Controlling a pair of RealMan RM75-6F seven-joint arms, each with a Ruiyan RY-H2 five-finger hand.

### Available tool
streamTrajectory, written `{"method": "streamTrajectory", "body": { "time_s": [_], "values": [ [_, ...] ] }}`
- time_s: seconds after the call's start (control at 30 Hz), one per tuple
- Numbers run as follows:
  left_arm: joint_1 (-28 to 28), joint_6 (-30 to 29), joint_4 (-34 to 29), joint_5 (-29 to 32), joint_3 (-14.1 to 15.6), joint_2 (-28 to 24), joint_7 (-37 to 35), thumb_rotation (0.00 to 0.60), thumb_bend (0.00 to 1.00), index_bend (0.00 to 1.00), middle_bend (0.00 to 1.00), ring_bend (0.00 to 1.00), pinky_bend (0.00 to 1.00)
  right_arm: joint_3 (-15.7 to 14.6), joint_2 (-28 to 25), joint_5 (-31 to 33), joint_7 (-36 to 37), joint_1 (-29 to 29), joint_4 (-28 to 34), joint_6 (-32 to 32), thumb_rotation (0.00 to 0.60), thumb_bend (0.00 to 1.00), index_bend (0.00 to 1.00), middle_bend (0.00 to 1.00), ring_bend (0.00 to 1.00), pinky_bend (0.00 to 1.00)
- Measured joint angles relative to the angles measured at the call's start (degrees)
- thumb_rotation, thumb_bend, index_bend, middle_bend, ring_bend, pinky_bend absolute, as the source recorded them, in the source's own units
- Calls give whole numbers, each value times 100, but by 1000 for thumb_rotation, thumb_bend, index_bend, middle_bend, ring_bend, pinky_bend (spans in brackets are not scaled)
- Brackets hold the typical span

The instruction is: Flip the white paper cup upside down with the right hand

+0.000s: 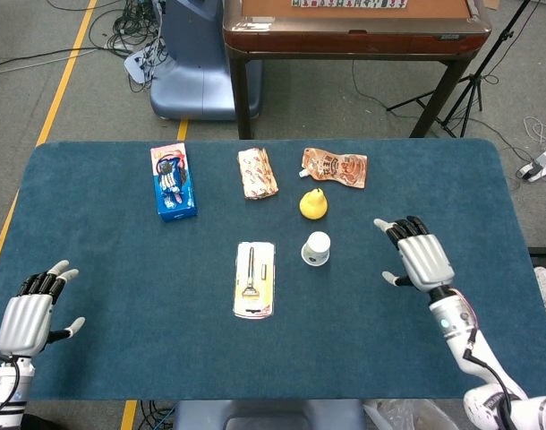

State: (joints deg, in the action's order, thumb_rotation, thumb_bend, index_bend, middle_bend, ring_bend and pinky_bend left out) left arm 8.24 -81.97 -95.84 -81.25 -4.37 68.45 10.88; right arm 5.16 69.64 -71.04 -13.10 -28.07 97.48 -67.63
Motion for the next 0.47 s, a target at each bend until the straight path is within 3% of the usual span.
{"method": "streamTrajectory", "body": {
  "time_s": [0.47],
  "values": [
    [23,-123,-131,-123,-5,31,145,600,146,220,126,161,134,-469,-504,-544,377,1164,483,-1136,600,156,214,276,159,128]
  ]
}}
